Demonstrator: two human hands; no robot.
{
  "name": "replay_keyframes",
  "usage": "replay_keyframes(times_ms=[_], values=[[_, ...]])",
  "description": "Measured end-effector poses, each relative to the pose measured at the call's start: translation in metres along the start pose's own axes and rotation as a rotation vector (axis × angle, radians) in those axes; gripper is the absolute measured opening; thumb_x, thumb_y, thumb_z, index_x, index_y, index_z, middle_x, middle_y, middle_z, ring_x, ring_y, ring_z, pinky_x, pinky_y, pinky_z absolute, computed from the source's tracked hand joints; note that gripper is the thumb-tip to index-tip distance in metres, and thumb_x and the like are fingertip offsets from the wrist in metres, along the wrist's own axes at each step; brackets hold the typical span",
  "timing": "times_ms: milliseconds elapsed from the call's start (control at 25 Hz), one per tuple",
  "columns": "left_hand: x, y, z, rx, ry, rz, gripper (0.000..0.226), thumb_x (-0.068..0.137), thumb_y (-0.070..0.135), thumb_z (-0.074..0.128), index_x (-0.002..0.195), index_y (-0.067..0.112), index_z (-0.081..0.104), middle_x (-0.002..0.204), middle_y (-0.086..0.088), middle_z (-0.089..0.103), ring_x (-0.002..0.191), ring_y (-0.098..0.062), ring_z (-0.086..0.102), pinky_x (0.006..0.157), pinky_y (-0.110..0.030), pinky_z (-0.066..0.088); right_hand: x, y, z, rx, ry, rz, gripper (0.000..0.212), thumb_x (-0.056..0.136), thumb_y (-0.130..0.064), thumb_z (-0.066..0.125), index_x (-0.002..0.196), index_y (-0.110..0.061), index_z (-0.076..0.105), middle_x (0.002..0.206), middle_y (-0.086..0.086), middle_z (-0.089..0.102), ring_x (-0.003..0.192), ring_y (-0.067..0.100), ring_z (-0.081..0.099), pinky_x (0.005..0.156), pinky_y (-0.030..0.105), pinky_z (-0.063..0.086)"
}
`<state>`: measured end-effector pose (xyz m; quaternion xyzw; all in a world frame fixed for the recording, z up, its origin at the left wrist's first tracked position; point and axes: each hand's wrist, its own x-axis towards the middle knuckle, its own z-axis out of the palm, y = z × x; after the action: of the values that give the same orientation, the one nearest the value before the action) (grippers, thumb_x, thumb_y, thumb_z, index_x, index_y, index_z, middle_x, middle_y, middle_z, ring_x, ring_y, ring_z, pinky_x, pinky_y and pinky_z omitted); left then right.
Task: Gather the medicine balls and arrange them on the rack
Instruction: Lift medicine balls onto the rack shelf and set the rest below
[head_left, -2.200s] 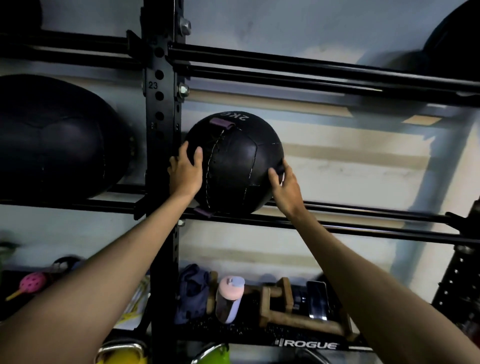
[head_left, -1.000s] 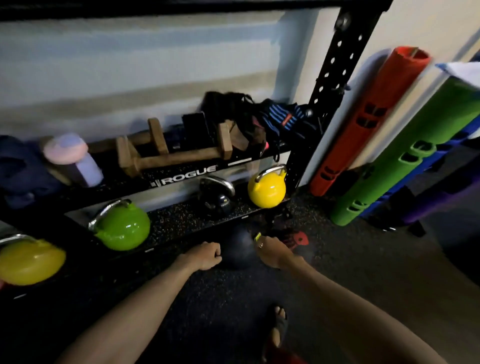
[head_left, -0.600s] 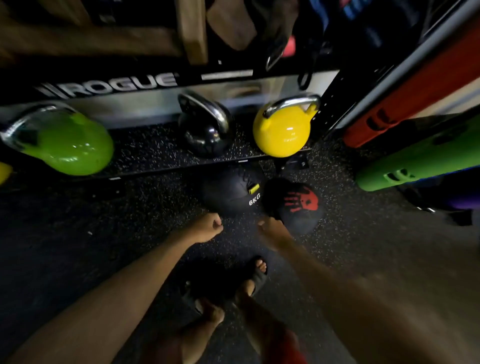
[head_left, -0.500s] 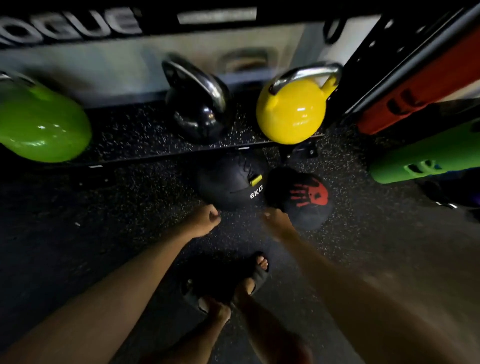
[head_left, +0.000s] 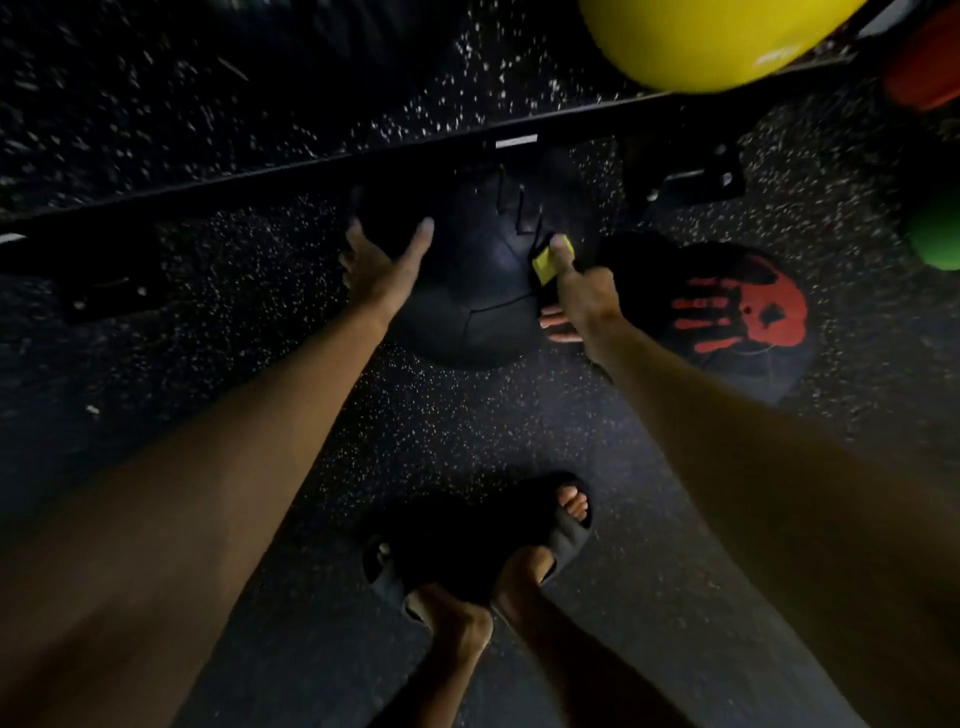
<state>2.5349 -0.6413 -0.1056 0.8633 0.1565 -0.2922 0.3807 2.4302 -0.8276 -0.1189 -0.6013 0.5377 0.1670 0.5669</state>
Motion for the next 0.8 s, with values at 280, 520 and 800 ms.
replay_keyframes(times_ms=[280, 520, 800], values=[[-0.001, -0.008, 0.020, 0.011, 0.081, 0.008, 0.111, 0.077, 0.067, 0.070, 0.159, 0.029, 0.006, 0.159, -0.015, 0.015, 0.145, -0.042, 0.017, 0.112, -0.053, 0.031, 0.008, 0.011, 0.011, -0.129, 0.159, -0.123, 0.059, 0.099, -0.060, 0.042, 0.110, -0.005, 0.061, 0.095, 0.009, 0.065, 0.075, 0.023, 0.067, 0.051, 0.029, 0.052], [-0.040, -0.048, 0.013, 0.035, 0.036, 0.039, 0.091, 0.084, 0.066, 0.064, 0.148, 0.015, 0.024, 0.142, -0.009, 0.032, 0.132, -0.034, 0.039, 0.099, -0.037, 0.041, -0.011, 0.094, -0.006, -0.041, 0.201, -0.007, 0.035, 0.107, -0.031, 0.041, 0.115, -0.002, 0.060, 0.113, 0.027, 0.066, 0.105, 0.045, 0.064, 0.090, 0.060, 0.053], [-0.020, -0.003, 0.005, 0.270, 0.084, 0.394, 0.075, 0.090, 0.057, 0.062, 0.149, 0.019, 0.037, 0.150, -0.011, 0.040, 0.137, -0.029, 0.041, 0.107, -0.052, 0.043, -0.012, 0.117, -0.007, -0.045, 0.200, 0.083, 0.036, 0.105, -0.030, 0.046, 0.120, 0.000, 0.062, 0.118, 0.026, 0.065, 0.109, 0.043, 0.063, 0.094, 0.052, 0.052]])
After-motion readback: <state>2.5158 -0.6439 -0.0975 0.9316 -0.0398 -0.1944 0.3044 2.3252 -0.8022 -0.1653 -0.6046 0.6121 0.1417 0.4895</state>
